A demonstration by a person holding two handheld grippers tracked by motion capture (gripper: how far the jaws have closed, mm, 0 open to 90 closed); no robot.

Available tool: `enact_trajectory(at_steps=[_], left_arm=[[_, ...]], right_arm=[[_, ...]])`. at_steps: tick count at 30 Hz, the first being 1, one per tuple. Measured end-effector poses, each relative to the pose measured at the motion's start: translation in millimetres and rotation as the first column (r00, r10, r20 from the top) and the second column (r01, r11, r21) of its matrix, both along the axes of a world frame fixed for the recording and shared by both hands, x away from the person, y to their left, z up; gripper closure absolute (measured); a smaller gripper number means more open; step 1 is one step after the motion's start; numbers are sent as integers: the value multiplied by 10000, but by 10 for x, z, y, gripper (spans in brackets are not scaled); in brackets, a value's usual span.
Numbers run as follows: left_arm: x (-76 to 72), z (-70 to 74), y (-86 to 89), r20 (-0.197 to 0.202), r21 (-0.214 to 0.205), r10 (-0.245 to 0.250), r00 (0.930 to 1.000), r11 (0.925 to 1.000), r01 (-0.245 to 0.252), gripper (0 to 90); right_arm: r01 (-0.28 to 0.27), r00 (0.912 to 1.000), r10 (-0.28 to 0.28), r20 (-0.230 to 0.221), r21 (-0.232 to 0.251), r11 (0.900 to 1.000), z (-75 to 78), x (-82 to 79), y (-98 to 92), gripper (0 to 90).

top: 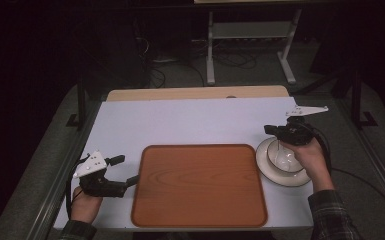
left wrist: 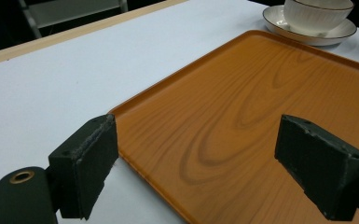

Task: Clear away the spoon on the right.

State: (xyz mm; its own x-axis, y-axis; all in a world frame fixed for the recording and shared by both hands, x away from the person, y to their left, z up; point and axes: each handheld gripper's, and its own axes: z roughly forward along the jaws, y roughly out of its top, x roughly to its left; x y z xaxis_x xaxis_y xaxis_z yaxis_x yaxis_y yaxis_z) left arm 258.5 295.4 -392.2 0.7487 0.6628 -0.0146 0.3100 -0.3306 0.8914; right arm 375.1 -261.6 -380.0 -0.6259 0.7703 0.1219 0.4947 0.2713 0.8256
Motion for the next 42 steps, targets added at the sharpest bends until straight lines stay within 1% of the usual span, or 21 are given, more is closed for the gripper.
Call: enact_trajectory(at_steps=[2,4,6,8,11,16,21,24,31,35,42], left_arm=[[-1,1,4,-17,-15,19,10000,10000,-19,127],[0,-1,4,-35,-45,27,10000,10000,-27,127],[-1,-3,3,-28,12,6,10000,10000,-6,127],[-2,-3,3,-22,8,-3,10000,10000,3,128],[-6,-3,4,-18,-16,2,10000,10000,-2,127],[-11,-3,6,-24,-2,27,10000,10000,-27,127],[-10,-3,4,-21,42,4,10000,10000,-4,127],[-11,-1,7,0,39,24,10000,10000,-24,127],[-13,-2,7,-13,30,25,10000,10000,-25,127],[-13,-1,6,-7,48,17,10000,10000,-17,127],[-15,-2,7,-16,74,-1,10000,10000,1,127]], right_arm=[[95,10000,-95,-7,20,10000,-3,4,-34,896],[277,9996,-279,-91,-158,9995,-23,11,-55,896],[372,9992,-376,-160,-246,9990,-41,19,-62,896],[414,9990,-420,-167,-315,9986,-48,24,-65,896],[614,9977,-625,-257,-429,9972,-70,36,-88,896],[898,9955,-911,-278,-429,9950,-80,30,-166,896],[1058,9938,-1070,-290,-417,9935,-90,18,-229,896],[1284,9910,-1297,-320,-410,9909,-90,8,-300,896],[1510,9876,-1531,-362,-544,9870,-103,-17,-393,896],[1540,9871,-1564,-356,-619,9861,-106,-22,-406,896],[1754,9833,-1786,-346,-786,9814,-100,-54,-458,896]])
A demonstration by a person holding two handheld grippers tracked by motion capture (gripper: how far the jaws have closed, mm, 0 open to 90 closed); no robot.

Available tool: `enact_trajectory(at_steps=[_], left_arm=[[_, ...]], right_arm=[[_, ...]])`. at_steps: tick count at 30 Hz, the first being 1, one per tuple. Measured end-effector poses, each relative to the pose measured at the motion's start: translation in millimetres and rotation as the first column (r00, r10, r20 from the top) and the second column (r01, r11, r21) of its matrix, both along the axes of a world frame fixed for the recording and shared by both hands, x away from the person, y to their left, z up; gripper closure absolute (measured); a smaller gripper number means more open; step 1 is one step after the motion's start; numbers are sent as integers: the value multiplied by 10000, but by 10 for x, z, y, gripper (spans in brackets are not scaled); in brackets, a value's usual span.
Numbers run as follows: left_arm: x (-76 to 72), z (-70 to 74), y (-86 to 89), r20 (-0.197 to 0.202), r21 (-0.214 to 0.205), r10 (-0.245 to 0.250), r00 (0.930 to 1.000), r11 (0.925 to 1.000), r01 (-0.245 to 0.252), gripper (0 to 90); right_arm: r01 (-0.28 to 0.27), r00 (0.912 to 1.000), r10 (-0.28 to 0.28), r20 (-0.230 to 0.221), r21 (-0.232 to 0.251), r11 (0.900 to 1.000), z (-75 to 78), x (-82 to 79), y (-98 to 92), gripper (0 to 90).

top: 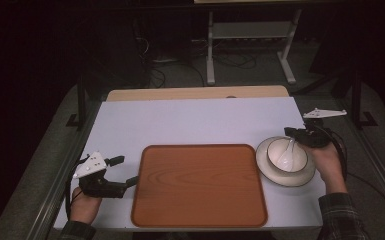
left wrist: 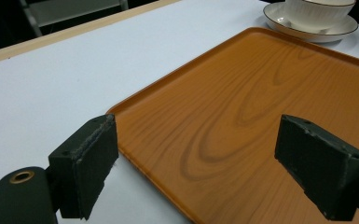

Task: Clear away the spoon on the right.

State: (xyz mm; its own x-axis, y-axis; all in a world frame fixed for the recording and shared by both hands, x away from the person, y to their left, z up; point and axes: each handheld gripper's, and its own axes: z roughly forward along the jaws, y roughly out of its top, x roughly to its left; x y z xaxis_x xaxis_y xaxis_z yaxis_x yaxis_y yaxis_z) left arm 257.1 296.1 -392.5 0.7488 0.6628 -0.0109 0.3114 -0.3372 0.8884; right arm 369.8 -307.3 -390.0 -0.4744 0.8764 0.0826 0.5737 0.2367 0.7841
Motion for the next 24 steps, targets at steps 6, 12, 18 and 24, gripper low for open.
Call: enact_trajectory(at_steps=[6,12,18,24], left_arm=[[1,-1,7,-1,-16,19,10000,10000,-19,128],[0,0,9,-2,-28,35,10000,10000,-35,128],[0,1,5,1,-23,17,10000,10000,-17,127],[1,1,5,-1,-21,12,10000,10000,-12,127]], right_arm=[[156,9999,-156,37,-82,9998,11,-29,-50,897],[358,9994,-358,15,-127,9993,29,-90,-125,897],[494,9988,-495,-27,-274,9984,36,-171,-177,897],[571,9984,-572,-8,-395,9976,45,-229,-202,897]])
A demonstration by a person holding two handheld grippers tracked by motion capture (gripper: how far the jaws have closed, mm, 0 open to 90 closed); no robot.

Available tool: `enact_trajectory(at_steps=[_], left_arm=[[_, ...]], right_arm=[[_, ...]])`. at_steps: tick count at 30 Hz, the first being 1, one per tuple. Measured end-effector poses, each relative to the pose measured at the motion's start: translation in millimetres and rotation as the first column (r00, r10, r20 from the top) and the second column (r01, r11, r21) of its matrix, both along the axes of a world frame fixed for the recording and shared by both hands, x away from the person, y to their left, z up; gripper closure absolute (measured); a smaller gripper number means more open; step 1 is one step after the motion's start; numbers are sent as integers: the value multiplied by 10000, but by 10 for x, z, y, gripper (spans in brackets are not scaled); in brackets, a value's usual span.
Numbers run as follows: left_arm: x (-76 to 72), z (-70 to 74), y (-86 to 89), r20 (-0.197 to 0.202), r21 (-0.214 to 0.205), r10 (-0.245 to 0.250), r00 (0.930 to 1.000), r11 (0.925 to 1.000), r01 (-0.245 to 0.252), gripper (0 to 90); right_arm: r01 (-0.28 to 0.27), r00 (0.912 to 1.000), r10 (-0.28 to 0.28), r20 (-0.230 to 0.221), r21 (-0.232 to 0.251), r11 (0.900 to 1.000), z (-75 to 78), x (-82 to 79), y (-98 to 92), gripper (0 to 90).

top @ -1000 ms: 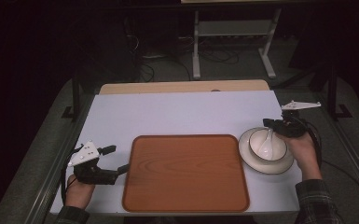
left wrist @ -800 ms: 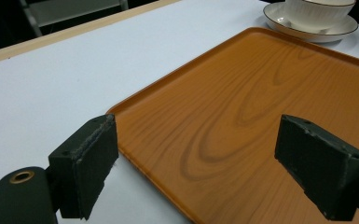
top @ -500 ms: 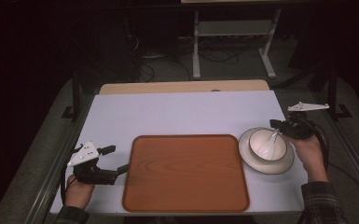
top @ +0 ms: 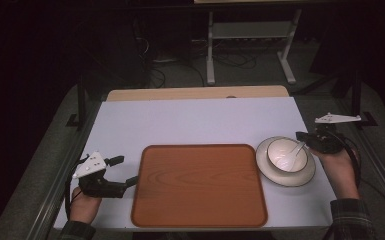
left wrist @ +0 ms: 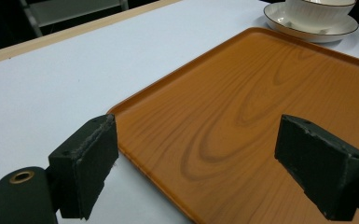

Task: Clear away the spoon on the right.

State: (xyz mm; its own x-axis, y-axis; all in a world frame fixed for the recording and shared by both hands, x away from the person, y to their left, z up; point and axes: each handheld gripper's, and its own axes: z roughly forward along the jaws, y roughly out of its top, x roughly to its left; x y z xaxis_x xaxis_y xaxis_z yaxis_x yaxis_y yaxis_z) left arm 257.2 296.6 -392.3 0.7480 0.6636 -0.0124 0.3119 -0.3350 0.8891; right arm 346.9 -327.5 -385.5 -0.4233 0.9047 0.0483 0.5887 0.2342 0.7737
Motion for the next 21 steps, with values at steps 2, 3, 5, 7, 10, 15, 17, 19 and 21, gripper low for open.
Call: enact_trajectory(at_steps=[2,3,5,7,10,15,17,19,21], left_arm=[[1,2,2,3,9,-5,10000,10000,5,127],[1,2,2,8,10,0,10000,10000,0,127],[2,3,2,15,-2,-1,10000,10000,1,127],[2,3,1,15,-5,-2,10000,10000,2,127],[6,3,-4,12,23,-13,10000,10000,13,127],[8,5,-7,24,14,-33,10000,10000,33,127],[11,3,-5,18,22,-29,10000,10000,29,128],[11,5,-5,18,6,-21,10000,10000,21,127],[13,6,-5,27,18,-35,10000,10000,35,128]], right_arm=[[54,10000,-54,-26,-62,10000,2,-28,-15,897],[114,9999,-115,-41,-72,9999,1,-56,-33,897],[150,9999,-150,-62,-65,9999,-2,-85,-51,897],[199,9998,-199,-81,-57,9998,-3,-120,-69,897],[238,9997,-238,-103,-25,9997,-4,-157,-85,897],[243,9996,-243,-163,24,9997,-16,-217,-96,897],[228,9996,-229,-171,-36,9997,-14,-254,-94,897],[249,9995,-249,-180,-8,9997,-11,-270,-97,896],[238,9997,-238,-19,135,9996,9,-299,-107,892]])
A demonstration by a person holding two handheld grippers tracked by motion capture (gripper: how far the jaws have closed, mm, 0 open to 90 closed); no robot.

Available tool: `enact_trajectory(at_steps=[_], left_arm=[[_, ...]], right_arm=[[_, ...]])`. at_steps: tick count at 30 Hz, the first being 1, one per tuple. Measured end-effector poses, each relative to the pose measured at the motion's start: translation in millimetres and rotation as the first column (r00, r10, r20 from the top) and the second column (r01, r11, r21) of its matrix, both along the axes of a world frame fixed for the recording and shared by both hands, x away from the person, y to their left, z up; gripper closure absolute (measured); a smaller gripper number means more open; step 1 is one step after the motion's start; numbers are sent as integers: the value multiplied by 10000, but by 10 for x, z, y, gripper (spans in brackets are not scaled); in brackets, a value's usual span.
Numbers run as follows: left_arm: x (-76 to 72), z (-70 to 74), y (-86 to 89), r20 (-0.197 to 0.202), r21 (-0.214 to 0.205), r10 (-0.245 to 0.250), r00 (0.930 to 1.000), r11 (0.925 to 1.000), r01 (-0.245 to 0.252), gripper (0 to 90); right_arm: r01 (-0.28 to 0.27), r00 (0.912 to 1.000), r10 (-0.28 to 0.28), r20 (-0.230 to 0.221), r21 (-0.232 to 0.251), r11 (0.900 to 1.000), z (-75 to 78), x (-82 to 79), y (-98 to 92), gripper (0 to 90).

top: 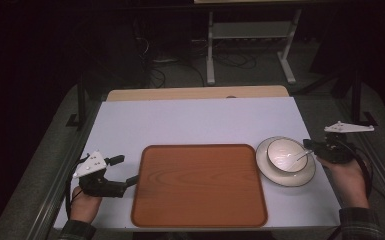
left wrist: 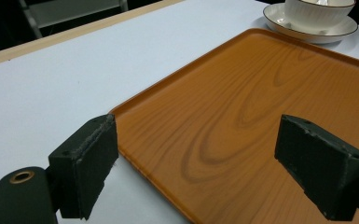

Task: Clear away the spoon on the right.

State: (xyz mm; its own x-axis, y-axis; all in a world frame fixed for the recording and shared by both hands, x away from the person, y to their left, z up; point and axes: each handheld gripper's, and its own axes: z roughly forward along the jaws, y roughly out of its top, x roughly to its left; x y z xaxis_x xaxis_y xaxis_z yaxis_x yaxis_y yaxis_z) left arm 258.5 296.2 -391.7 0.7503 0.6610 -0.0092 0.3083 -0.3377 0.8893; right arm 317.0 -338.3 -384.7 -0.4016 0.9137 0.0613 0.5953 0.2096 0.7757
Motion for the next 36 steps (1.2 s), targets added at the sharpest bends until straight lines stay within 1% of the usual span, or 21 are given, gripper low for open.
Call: enact_trajectory(at_steps=[1,3,4,5,6,7,8,9,11,13,15,16,17,18,19,20,24,27,29,34,36], left_arm=[[3,0,-3,2,21,-8,10000,10000,8,127],[5,1,-6,13,27,-28,10000,10000,28,127],[6,-1,-6,9,28,-20,10000,10000,20,127],[7,-3,-4,-7,43,-23,10000,10000,23,127],[7,-3,-4,-7,43,-23,10000,10000,23,127],[7,-4,-2,-11,40,-21,10000,10000,21,127],[7,-2,-1,-17,4,-9,10000,10000,9,127],[8,-1,-1,-17,-22,-3,10000,10000,3,127],[10,0,-5,-9,-17,-6,10000,10000,6,127],[9,-4,-7,-15,44,-38,10000,10000,38,127],[9,-1,-3,-11,-27,-13,10000,10000,13,127],[9,-1,-3,-11,-27,-13,10000,10000,13,127],[10,-1,-2,-20,-38,-6,10000,10000,6,127],[11,-3,-2,-23,-8,-18,10000,10000,18,127],[11,-6,-4,-30,7,-27,10000,10000,27,127],[12,-6,-6,-34,14,-27,10000,10000,27,127],[11,-5,-7,-32,14,-21,10000,10000,21,127],[11,-6,-6,-44,8,-18,10000,10000,18,127],[8,-5,-5,-42,17,-22,10000,10000,22,128],[9,-6,-2,-51,11,-11,10000,10000,11,127],[10,-7,-4,-55,15,-22,10000,10000,22,127]], right_arm=[[25,10000,-26,95,79,10000,12,-6,1,860],[82,9997,-88,223,261,9996,46,-16,1,723],[110,9995,-123,297,438,9990,59,-26,-2,667],[109,9992,-128,379,505,9987,71,-38,-1,613],[109,9992,-128,379,505,9987,71,-38,-1,613],[233,9984,-255,506,445,9987,81,-55,4,564],[420,9963,-459,727,545,9976,95,-99,-4,491],[420,9963,-459,727,545,9976,95,-99,-4,491],[475,9953,-534,811,727,9962,96,-132,-22,438],[720,9938,-775,803,692,9950,59,-179,-68,400],[957,9920,-1016,745,790,9923,13,-198,-111,376],[999,9915,-1069,746,915,9908,-13,-204,-132,373],[949,9922,-1029,703,1091,9895,-42,-207,-150,373],[949,9922,-1029,703,1091,9895,-42,-207,-150,373],[921,9933,-995,587,1178,9888,-104,-194,-169,373],[918,9935,-990,554,1207,9884,-132,-184,-172,372],[839,9949,-907,436,1381,9869,-192,-164,-170,370],[834,9951,-897,408,1353,9873,-215,-156,-163,370],[762,9962,-813,300,1450,9865,-248,-142,-155,373],[597,9981,-614,68,1485,9871,-293,-126,-122,381],[562,9984,-563,-41,1557,9862,-317,-119,-118,397]])
